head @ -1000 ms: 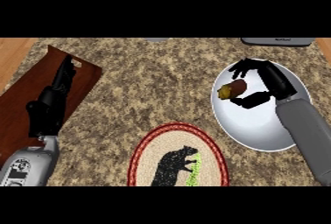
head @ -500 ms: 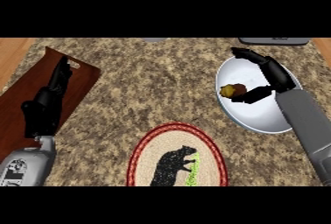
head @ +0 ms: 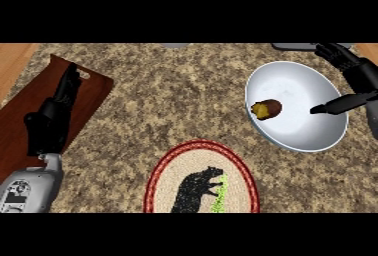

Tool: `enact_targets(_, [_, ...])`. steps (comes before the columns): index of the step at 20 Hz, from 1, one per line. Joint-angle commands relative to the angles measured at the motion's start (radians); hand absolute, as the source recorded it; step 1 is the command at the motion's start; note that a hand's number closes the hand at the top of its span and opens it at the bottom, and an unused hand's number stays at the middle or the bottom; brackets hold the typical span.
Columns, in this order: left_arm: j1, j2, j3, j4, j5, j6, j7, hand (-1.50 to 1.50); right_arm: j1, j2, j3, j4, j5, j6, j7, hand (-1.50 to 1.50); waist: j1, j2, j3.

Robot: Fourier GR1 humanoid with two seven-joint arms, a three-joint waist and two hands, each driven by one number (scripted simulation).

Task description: Pick the sweet potato from the placemat and place it in the bowl

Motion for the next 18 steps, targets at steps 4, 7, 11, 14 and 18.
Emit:
enact_targets(4, [0.018,-0.018,-0.008,-0.01,-0.011,0.008,-0.007,0.0,0.063,-0.142,-0.037,0.048,-0.055,0.3,-0.142,-1.5,0.007,0.006,0.003])
enact_targets(7, [-0.01,-0.016,0.001,0.029,-0.023,0.016,-0.033,0.0,0.122,-0.18,-0.011,0.015,-0.047,0.35,-0.192,-1.5,-0.005,0.012,0.004])
enact_targets(11, [0.028,-0.003,0.005,-0.029,-0.012,0.003,0.006,0.0,0.148,-0.21,0.004,-0.038,-0.07,0.412,-0.192,-1.5,0.0,0.0,0.004])
enact_targets(14, [0.02,0.01,0.029,-0.034,0.012,-0.012,0.012,0.0,0.179,-0.223,0.012,-0.061,-0.086,0.415,-0.195,-1.5,-0.002,-0.001,0.003])
enact_targets(18, [0.022,-0.014,0.007,-0.033,-0.006,0.004,0.017,0.0,0.251,-0.22,0.027,-0.092,-0.107,0.397,-0.241,-1.5,-0.006,0.002,0.005])
